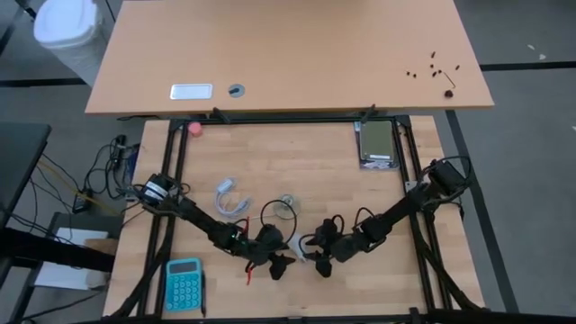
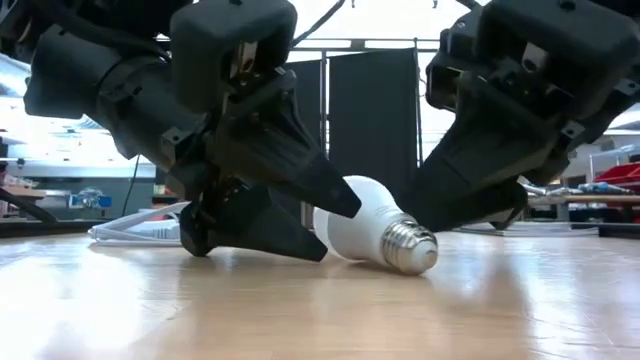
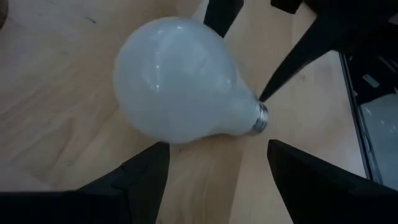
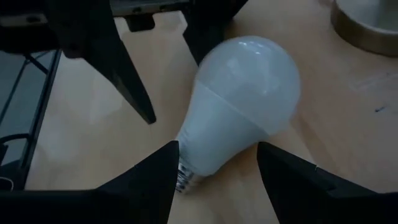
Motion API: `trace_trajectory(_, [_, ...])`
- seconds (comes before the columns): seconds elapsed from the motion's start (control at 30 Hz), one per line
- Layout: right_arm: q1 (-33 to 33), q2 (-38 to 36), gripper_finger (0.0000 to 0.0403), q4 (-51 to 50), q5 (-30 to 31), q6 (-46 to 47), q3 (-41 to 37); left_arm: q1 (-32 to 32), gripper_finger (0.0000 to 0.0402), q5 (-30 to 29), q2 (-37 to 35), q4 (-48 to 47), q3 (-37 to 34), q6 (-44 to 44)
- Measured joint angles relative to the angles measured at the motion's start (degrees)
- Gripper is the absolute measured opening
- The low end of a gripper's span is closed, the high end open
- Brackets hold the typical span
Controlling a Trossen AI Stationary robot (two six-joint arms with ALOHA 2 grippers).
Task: Screw lightbulb
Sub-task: Insert the lightbulb into the lamp holder
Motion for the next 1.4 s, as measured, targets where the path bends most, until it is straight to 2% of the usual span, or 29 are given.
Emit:
trace_trajectory(0.17, [-0.87,-0.02,0.0230,0.29,-2.68,0.65,-0.02,0.07,0.0277,-0.09,0.11,1.09,-0.09,-0.45])
trace_trajectory(0.53, [-1.41,-0.04,0.0230,2.82,-2.85,0.64,-0.06,0.68,0.0277,0.76,0.24,2.17,-0.09,-1.68])
trace_trajectory(1.0, [-0.61,-0.09,0.0230,3.82,-2.41,-4.57,-0.04,0.85,0.0277,0.07,0.48,8.77,-0.17,11.35])
trace_trajectory(1.4, [-0.32,-0.13,0.0230,4.68,-1.01,-7.90,-0.04,1.79,0.0273,-0.31,0.01,10.66,-0.15,20.83])
